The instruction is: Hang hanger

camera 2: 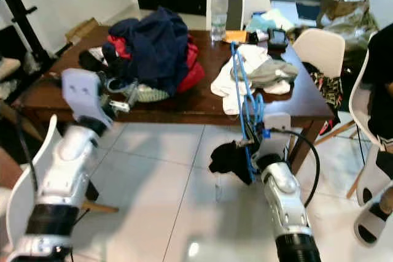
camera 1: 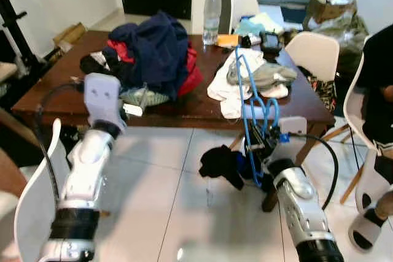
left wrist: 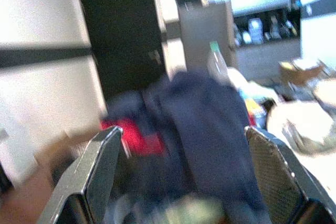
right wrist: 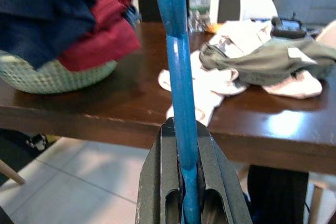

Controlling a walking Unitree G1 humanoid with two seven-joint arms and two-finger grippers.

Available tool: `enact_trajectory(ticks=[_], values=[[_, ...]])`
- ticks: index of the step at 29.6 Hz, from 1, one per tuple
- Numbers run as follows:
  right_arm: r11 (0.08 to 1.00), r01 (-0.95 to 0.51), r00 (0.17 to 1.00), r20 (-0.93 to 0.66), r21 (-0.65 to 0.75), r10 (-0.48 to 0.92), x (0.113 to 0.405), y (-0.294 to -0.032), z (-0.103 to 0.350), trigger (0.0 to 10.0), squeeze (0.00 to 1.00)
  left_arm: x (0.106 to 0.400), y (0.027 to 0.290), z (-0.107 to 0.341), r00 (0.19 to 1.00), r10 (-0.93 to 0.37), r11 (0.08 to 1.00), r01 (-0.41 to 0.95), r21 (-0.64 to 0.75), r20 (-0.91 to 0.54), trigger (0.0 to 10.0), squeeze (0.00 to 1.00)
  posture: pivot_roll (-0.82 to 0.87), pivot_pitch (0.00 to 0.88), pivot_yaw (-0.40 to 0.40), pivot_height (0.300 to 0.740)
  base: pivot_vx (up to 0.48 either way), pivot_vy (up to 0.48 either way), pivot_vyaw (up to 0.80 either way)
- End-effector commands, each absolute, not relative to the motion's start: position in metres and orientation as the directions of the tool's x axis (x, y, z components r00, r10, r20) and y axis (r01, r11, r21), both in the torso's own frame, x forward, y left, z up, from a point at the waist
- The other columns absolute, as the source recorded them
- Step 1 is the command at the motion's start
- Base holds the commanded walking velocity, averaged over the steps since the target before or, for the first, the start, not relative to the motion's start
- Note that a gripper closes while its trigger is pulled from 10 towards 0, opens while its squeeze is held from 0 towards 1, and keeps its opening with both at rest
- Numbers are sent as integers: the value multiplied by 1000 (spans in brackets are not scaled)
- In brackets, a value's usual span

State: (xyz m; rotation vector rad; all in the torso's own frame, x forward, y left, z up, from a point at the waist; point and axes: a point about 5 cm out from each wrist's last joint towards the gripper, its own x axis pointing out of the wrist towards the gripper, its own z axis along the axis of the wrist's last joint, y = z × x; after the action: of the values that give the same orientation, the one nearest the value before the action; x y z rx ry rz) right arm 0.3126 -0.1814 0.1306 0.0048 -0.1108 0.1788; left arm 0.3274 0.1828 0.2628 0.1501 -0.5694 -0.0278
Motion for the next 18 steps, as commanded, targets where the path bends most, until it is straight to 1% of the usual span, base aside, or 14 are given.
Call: enact_trajectory(ticks=[1,4,6,9,12,14,16,18], values=[[985,-172,980,96,-14,173,311,-183,130,10000,0,328,184,260,857,-59,988,-24,154,513,10000,0,125,46,-18,740,281,0,0],[986,-168,982,82,-9,169,311,-183,130,10000,0,325,188,272,846,-36,987,-53,151,532,10000,0,128,45,-18,740,291,0,0],[986,-168,982,82,-9,169,311,-183,130,10000,0,325,188,272,846,-36,987,-53,151,532,10000,0,128,45,-18,740,296,0,0],[986,-165,983,78,-4,165,311,-183,130,10000,0,322,194,279,842,-5,985,-90,148,540,10000,0,133,41,-20,740,294,0,0],[989,-146,986,82,-14,147,312,-185,133,10000,0,321,202,278,855,35,985,-116,125,518,10000,0,133,39,-21,740,294,0,0],[989,-146,986,82,-14,147,312,-185,133,10000,0,321,202,278,855,35,985,-116,125,518,10000,0,133,39,-21,740,289,0,0],[992,-124,988,88,-25,126,313,-188,136,10000,0,321,208,274,869,75,991,-122,64,490,10000,0,131,35,-22,740,281,0,800],[993,-120,988,95,-19,121,313,-189,137,10000,0,321,209,274,873,89,992,-121,37,480,10000,0,131,35,-22,740,277,0,797]])
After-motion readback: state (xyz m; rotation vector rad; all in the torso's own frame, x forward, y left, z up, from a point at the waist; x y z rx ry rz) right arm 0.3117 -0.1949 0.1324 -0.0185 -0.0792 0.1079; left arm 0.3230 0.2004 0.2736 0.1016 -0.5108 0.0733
